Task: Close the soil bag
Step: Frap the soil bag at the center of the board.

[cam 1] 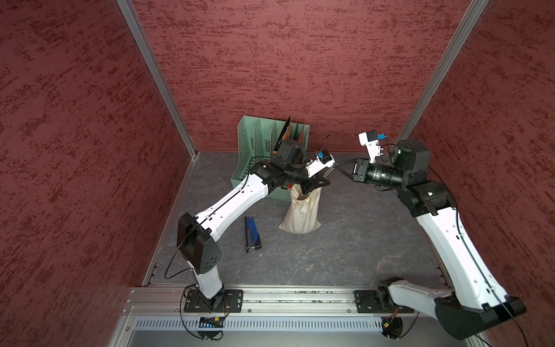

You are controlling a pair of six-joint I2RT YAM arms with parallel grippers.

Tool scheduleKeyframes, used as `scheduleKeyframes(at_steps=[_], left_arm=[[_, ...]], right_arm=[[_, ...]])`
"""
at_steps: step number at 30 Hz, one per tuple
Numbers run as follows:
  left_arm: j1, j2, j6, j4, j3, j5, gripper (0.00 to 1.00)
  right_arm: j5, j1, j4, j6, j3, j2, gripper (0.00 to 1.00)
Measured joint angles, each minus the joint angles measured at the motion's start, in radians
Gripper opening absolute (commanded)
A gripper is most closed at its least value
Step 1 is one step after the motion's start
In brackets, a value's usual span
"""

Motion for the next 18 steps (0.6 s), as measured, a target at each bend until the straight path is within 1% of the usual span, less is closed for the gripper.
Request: scheduleKeyframes(at_steps=[2,3,11,12,15,18], left_arm=[[-0.006,0.0,0.012,0.003,-0.012,-0.031,0.03],[-0.009,-0.002,0.016,0.001,-0.015,-0.051,0.02],[-0.014,-0.006,0.047,-0.036,-0.043,-0.168,0.03],[-0.014,-0.008,0.052,-0.037,-0.048,-0.177,0.0],[-0.014,-0.024,0.059,-0.038,-0.071,-0.198,0.0],[-0.01,-0.047,0.059,-0.039,-0.089,-0.198,0.0]], right_arm=[[0.007,0.0,0.002,0.003,0.0,-0.002,0.0],[0.008,0.0,0.005,0.008,0.0,-0.002,0.0],[0.028,0.0,0.058,0.026,0.047,-0.029,0.0],[0.032,0.0,0.059,0.026,0.06,-0.029,0.0],[0.051,0.0,0.057,0.024,0.094,-0.027,0.0],[0.088,0.0,0.015,0.016,0.118,-0.018,0.0]])
